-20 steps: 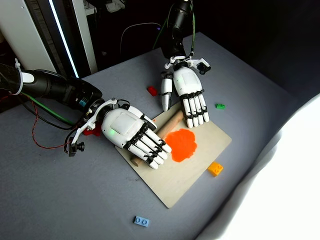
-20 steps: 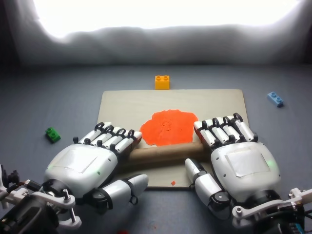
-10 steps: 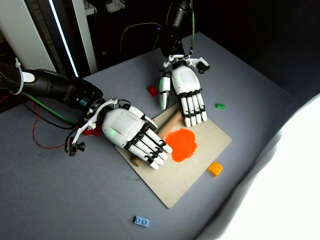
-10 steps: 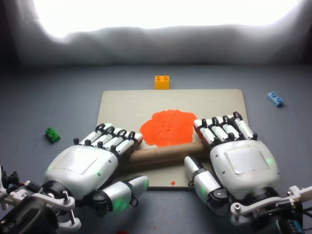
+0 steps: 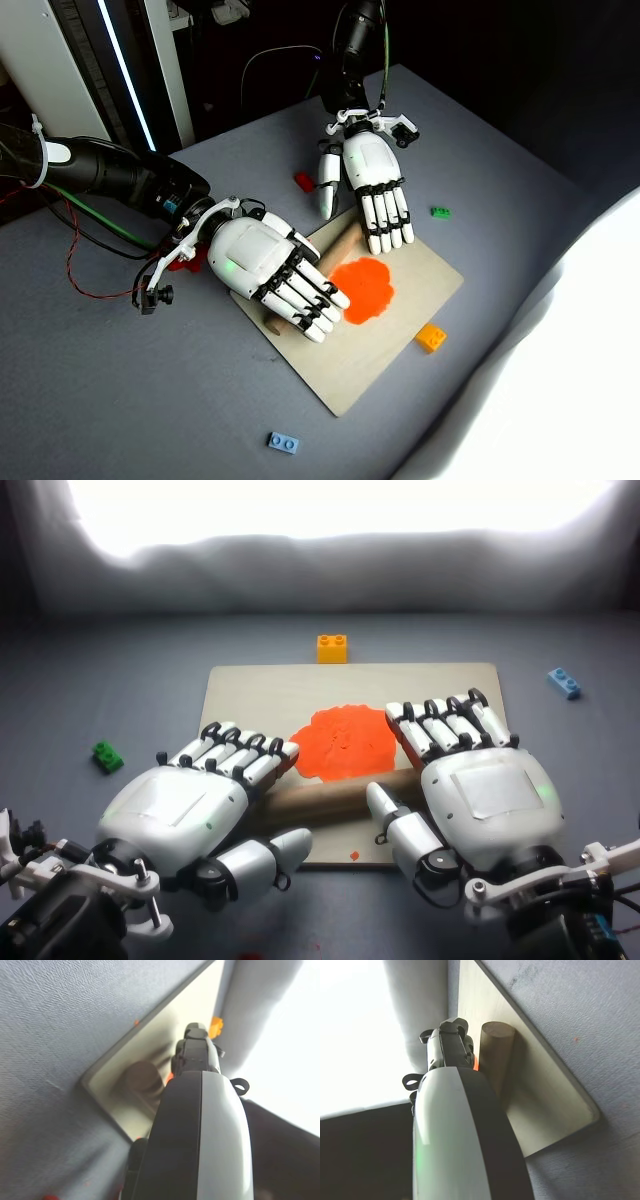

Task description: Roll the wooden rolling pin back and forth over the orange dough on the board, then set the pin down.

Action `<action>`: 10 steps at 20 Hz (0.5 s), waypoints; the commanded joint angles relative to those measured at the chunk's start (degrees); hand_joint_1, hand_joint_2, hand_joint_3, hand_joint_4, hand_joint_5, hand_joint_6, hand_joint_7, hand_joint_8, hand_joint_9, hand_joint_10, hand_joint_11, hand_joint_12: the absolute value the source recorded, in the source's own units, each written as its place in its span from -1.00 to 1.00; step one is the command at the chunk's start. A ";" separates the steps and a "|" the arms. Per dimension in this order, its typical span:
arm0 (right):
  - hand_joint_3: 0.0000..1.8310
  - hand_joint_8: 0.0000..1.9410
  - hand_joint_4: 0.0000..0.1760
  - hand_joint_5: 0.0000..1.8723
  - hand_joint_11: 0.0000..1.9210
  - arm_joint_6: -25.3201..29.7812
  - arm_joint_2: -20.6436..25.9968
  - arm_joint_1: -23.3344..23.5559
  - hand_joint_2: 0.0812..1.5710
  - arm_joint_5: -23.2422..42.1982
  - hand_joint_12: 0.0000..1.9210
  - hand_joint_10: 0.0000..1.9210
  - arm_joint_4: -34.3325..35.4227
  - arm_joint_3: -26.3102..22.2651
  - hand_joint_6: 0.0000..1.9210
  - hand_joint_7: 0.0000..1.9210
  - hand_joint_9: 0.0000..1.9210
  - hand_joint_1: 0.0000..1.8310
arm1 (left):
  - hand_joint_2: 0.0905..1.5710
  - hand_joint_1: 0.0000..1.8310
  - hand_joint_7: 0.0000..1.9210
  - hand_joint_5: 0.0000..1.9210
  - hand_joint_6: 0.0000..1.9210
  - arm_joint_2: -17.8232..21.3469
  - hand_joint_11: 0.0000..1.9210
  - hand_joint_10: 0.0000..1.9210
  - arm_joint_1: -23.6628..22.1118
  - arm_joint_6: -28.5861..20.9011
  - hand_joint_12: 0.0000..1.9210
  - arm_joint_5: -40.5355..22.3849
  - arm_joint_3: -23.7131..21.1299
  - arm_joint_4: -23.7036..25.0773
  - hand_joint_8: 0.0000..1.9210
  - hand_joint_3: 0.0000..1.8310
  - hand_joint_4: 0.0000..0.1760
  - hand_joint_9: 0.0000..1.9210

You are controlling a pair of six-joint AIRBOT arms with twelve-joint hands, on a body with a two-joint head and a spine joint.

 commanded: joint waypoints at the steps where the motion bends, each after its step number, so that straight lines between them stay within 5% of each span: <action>1: -1.00 -1.00 -1.00 -0.74 -1.00 0.27 0.34 0.49 0.85 5.55 -0.53 -1.00 -4.37 -0.13 -1.00 -0.70 -0.74 -1.00 | 0.79 -1.00 -0.87 -0.88 -1.00 0.59 -1.00 -1.00 -0.72 -0.15 -1.00 -4.97 0.32 2.26 -1.00 -1.00 -1.00 -0.93; 10: -1.00 -1.00 -1.00 -0.76 -1.00 0.32 1.79 2.58 0.84 5.60 -0.59 -1.00 -4.40 -0.15 -1.00 -0.71 -0.77 -1.00 | 0.79 -1.00 -0.87 -0.88 -1.00 3.41 -1.00 -1.00 -7.74 0.54 -1.00 1.58 0.87 2.30 -1.00 -1.00 -1.00 -0.94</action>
